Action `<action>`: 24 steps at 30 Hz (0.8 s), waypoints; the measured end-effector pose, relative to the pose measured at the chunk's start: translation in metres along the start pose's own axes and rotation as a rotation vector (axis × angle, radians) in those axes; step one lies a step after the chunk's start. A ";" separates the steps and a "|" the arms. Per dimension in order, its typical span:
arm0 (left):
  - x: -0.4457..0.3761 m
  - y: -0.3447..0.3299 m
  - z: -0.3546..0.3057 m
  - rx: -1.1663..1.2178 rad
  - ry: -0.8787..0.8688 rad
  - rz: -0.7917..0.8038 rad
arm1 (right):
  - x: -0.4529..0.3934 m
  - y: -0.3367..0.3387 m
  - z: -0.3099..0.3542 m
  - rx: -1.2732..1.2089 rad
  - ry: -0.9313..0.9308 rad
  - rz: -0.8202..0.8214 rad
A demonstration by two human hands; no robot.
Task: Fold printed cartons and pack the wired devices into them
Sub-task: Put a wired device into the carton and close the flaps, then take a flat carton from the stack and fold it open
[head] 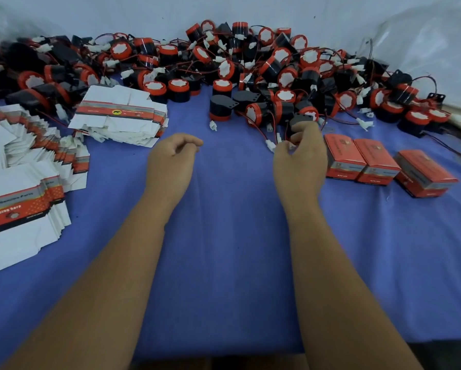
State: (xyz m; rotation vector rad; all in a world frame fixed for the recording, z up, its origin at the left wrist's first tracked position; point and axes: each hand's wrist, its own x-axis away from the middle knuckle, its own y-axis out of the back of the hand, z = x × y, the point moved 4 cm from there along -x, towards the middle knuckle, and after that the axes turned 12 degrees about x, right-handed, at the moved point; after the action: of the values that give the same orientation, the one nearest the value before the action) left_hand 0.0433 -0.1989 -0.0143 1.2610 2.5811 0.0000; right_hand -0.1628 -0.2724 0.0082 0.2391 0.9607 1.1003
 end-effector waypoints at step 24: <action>-0.020 0.021 0.012 -0.838 -0.051 -0.042 | 0.032 -0.052 0.039 0.243 0.424 0.488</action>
State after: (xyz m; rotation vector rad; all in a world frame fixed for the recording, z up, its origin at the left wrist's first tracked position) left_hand 0.0740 -0.2021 -0.0183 0.8521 2.1501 0.9162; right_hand -0.0964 -0.2592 -0.0168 0.4683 1.4674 1.5159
